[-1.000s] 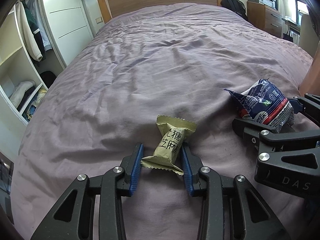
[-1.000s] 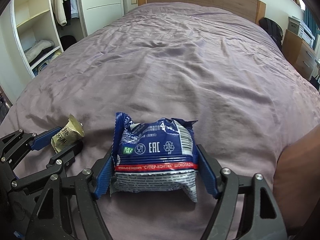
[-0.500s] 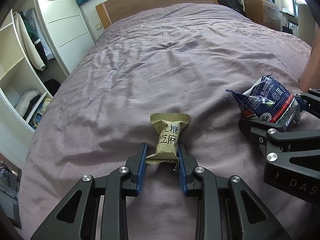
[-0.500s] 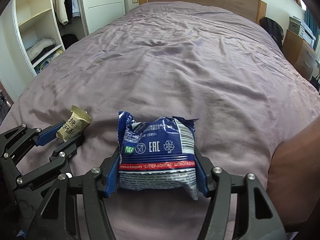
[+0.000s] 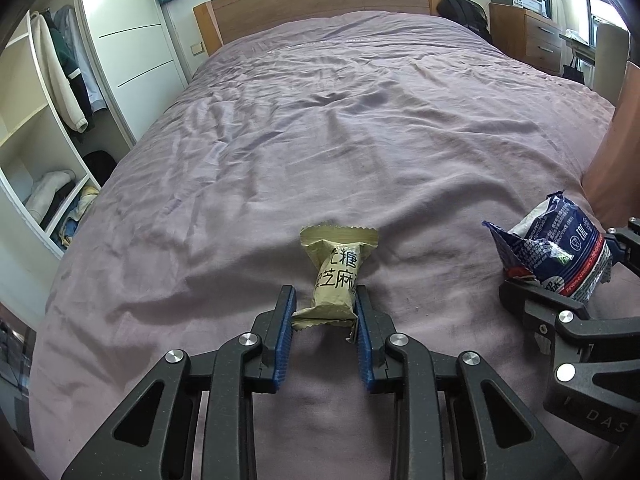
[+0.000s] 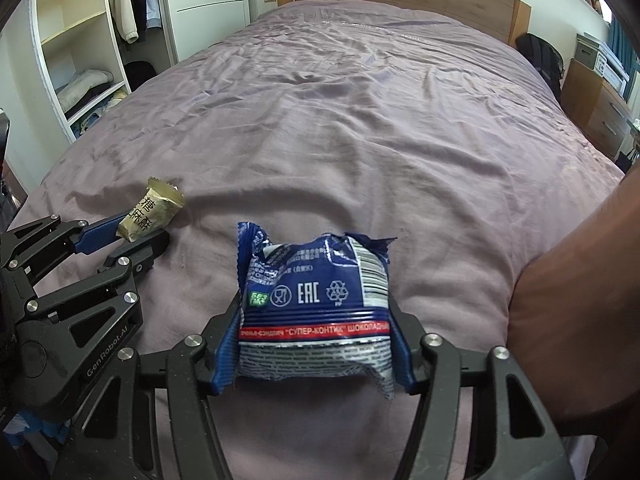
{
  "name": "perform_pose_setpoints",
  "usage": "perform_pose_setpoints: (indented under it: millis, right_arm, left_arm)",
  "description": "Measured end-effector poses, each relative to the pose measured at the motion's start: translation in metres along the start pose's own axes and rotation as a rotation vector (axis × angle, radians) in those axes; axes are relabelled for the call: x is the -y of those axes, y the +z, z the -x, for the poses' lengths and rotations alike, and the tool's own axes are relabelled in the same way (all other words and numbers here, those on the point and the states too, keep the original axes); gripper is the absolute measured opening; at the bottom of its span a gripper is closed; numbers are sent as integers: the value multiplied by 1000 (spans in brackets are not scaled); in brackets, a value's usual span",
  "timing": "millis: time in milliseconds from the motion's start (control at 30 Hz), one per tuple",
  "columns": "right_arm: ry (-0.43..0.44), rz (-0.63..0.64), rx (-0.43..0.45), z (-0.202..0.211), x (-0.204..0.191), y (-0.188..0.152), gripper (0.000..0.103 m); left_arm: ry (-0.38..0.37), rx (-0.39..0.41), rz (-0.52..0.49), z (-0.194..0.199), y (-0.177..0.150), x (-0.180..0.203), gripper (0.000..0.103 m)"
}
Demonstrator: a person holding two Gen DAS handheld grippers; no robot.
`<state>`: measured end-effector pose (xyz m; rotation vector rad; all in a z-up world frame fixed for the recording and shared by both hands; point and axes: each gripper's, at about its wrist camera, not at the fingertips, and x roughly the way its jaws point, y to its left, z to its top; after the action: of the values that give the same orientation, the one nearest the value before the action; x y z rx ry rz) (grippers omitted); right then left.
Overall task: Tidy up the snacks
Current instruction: 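Lift both held snacks and carry them toward the green tray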
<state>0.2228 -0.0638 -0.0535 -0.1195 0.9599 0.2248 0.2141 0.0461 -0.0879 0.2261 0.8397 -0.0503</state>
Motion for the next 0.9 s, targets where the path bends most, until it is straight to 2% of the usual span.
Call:
perform_pose_setpoints:
  millis: [433,700,900]
  right_arm:
    - [-9,-2,-51,32,4,-33,103]
    - [2,5,-84,62,3,-61,103]
    - [11,-13,-90,89,8,-84,103]
  left_arm:
    - [2,-3,38,23,-3,7,24]
    - [7,-12,48,55,-15,19,24]
    - [-31,-27,68,87,-27,34,24]
